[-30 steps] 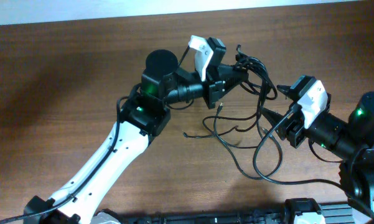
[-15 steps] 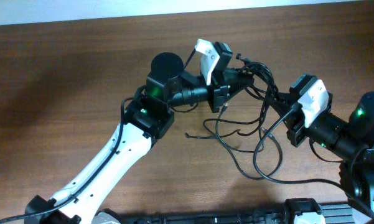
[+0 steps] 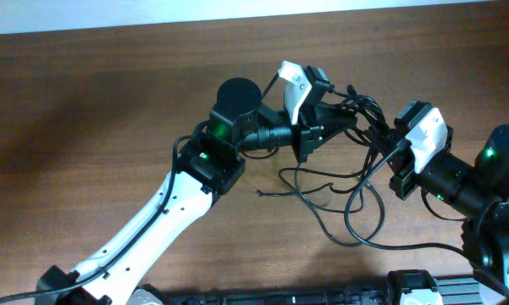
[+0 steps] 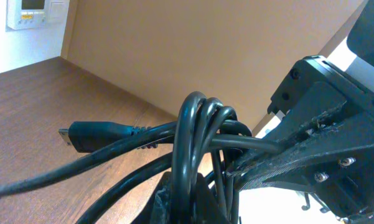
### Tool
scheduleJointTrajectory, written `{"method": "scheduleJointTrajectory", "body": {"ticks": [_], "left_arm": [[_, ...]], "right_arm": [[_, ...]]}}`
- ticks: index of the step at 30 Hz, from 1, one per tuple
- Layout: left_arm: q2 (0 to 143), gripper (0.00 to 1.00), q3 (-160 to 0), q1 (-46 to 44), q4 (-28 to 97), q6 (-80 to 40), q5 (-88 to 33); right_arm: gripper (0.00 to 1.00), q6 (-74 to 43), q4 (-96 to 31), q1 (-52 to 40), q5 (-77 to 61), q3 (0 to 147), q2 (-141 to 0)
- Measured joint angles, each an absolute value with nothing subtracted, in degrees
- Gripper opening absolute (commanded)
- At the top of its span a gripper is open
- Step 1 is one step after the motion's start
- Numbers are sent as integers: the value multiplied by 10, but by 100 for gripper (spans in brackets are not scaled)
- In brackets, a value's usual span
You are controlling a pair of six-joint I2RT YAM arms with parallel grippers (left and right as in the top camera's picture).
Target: Untangle cables
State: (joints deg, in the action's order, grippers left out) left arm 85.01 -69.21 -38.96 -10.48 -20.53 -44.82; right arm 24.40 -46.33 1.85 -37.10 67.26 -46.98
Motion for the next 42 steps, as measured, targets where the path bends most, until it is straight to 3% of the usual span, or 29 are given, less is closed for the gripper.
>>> {"method": "scheduleJointTrajectory", "body": {"ticks": [20, 37, 42], "left_arm": [[850, 0, -692, -357, -65, -212, -340], [850, 0, -692, -338, -62, -254, -341], [850, 0, -692, -332, -62, -256, -389]], "right_arm": [[4, 244, -485, 18, -364, 673, -472], [4, 244, -493, 18, -364, 673, -472], [4, 244, -487, 18, -364, 673, -472]]}}
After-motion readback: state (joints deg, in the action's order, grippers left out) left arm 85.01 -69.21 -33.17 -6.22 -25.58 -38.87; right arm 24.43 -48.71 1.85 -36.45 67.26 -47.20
